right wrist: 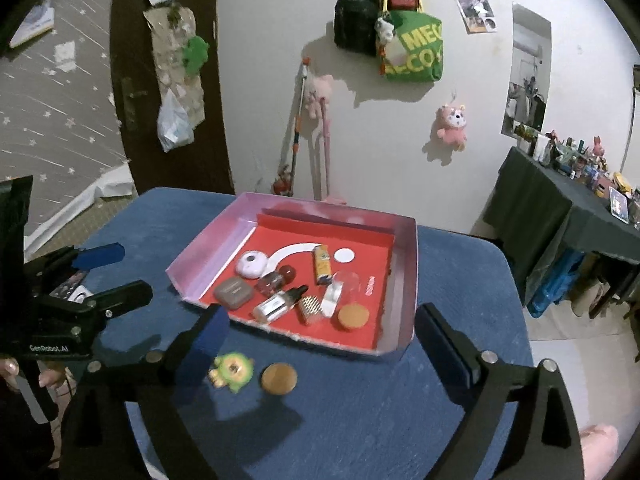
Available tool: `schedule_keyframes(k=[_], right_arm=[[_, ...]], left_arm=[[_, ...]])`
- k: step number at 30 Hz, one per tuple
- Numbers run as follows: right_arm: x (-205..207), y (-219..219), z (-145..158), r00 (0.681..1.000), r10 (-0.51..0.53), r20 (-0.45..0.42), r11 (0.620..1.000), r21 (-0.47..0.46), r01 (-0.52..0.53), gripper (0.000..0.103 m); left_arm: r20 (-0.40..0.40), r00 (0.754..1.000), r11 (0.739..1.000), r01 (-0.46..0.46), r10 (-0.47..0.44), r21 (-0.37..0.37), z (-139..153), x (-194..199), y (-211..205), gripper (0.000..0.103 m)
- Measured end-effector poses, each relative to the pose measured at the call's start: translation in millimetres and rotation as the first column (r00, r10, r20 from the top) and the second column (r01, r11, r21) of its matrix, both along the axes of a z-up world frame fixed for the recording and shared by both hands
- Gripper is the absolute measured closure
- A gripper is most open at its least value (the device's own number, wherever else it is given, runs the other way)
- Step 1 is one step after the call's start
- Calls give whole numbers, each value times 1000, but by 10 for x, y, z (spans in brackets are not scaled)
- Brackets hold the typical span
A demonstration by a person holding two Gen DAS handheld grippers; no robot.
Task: Organize rigid objects
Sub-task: 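Withdraw both grippers from the box back over the table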
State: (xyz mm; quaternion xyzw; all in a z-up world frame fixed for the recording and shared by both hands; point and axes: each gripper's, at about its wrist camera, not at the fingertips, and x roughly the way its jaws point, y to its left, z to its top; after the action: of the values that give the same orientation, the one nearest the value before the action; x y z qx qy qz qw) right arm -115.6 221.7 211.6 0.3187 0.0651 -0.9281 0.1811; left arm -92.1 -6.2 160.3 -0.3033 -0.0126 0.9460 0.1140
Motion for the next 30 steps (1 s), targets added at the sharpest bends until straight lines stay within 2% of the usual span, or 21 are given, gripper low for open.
schedule_keyframes(k=[3,5,13,16,20,24,30], right_arm=[[227,37,-89,1000,-13,-24,1000,-19,12,6],[373,56,-180,999,-18,-37,999,-31,17,0],[753,63,-623,996,-57,-64,997,-60,54,0],[777,95,-806,996,-80,-50,995,-72,76,0],[740,128,-1012,993,-112,-31,990,-85,109,0],[679,149,-1207,989,-145,-5,986,-84,144,0],[602,167,-1387,987,-157,29,983,-93,159,0]], left_arm=[[-16,1000,1000,-17,17,-10,-91,181,26,10],[-20,1000,1000,-22,22,0,-181,284,32,8],[-55,997,998,-57,56,-16,-466,522,63,7],[-35,998,998,-55,55,-2,-567,505,60,7],[-16,998,997,-65,65,-34,-725,459,81,6],[30,997,997,-73,74,-10,-887,388,36,7],[69,994,996,-84,85,-16,-1039,312,28,7]])
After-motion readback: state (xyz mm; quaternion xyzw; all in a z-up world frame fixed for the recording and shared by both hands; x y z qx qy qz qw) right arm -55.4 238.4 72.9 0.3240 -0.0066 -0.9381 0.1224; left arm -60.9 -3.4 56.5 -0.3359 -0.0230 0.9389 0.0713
